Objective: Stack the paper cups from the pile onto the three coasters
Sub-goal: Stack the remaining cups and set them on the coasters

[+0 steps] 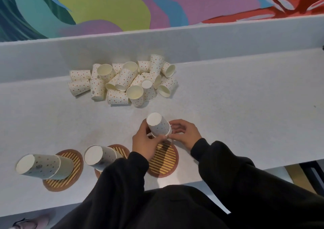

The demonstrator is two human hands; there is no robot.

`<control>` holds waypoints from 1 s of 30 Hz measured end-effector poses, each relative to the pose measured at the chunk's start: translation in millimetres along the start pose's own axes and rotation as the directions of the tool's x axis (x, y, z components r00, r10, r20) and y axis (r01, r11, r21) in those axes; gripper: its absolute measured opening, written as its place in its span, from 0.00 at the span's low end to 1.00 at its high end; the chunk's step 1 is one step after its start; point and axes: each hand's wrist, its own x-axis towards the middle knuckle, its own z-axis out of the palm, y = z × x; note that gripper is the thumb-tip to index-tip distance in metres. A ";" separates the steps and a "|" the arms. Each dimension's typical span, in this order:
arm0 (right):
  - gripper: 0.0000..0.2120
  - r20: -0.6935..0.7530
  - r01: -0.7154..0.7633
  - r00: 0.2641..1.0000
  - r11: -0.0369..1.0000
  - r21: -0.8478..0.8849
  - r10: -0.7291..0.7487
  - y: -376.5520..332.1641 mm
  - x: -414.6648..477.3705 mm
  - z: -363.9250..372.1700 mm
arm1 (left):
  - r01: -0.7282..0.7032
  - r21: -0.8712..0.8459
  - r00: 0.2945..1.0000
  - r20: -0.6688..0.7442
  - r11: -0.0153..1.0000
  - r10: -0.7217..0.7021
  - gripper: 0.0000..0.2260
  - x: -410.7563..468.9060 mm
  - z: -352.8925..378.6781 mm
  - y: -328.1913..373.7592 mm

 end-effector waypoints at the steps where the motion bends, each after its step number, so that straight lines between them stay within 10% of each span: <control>1: 0.20 0.015 -0.012 1.000 1.000 -0.013 0.013 3.3 -6.0 0.1 | 0.007 0.018 1.000 0.003 1.000 -0.007 0.30 -8.0 -1.2 -5.3; 14: 0.28 0.165 0.196 0.978 0.845 -0.497 -0.130 44.8 -39.5 11.7 | -0.020 0.207 0.999 0.051 0.978 0.009 0.31 -46.0 5.3 -44.1; 30: 0.25 0.193 0.262 0.964 0.780 -0.569 -0.183 60.8 -34.9 11.8 | -0.074 0.351 0.990 0.136 0.934 0.028 0.34 -50.4 3.4 -43.9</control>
